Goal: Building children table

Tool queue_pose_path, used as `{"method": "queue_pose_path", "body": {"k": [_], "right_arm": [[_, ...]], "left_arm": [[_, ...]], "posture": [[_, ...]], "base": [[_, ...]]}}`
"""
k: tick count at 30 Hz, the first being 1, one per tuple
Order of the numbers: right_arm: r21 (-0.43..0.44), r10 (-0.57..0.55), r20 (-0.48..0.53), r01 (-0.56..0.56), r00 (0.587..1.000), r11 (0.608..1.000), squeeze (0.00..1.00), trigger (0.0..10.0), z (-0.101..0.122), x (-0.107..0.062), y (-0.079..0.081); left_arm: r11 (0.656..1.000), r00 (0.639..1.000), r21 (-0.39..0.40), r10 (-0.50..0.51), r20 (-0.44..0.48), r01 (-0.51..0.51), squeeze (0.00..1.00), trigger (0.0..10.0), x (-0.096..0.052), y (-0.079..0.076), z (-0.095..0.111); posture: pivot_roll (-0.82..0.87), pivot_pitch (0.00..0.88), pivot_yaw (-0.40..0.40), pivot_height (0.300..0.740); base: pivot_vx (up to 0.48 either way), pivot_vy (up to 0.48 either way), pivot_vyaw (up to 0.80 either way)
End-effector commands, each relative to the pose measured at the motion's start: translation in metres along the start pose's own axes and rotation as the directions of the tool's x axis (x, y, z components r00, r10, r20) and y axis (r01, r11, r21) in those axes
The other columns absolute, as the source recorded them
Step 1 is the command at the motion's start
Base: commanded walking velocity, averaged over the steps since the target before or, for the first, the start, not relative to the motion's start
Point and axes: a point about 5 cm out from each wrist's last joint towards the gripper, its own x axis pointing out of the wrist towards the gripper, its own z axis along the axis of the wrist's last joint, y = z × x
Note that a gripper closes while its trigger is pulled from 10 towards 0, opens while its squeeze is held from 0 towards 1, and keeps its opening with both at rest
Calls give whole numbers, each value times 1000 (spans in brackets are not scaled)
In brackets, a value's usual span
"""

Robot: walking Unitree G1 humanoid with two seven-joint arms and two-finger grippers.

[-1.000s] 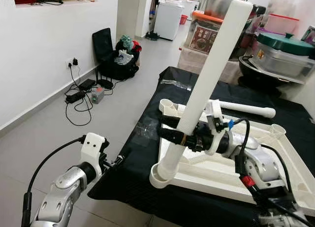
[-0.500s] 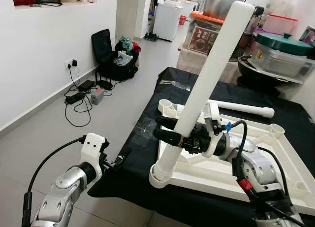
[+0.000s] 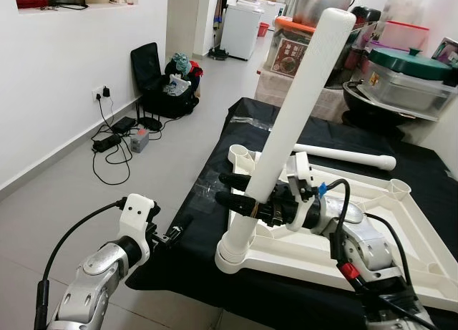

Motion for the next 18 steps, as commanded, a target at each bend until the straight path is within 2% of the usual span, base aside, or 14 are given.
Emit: {"method": "queue_pose_path", "body": {"k": [1,6,9,11,14,18], "right_arm": [[106,-12,-122,25,992,994,0,10000,-33,-5,3],[116,-2,-134,17,991,993,0,10000,-35,-6,2],[133,104,-146,-84,984,987,0,10000,-33,4,4],[150,188,-119,-169,975,974,0,10000,-24,14,5],[156,234,-87,-218,968,963,0,10000,-18,22,6],[154,240,-80,-226,967,962,0,10000,-18,26,5]], "left_arm": [[1000,1000,-2,-22,-7,22,0,10000,3,-5,-2],[1000,1000,-4,-19,-10,19,0,10000,2,-5,-4],[1000,1000,-5,-21,-12,21,0,10000,3,-5,-4],[1000,1000,-4,-25,-7,25,0,10000,4,-5,-2],[1000,1000,-5,-22,-1,22,0,10000,4,-5,-1],[1000,1000,-5,-18,-1,18,0,10000,3,-5,-1]], "posture": [[143,0,-181,740],[144,0,-182,740],[145,0,-177,740],[161,0,-188,740],[167,0,-192,740],[174,0,-196,740]], "base": [[0,0,0],[0,0,0],[0,0,0],[0,0,0],[0,0,0],[0,0,0]]}}
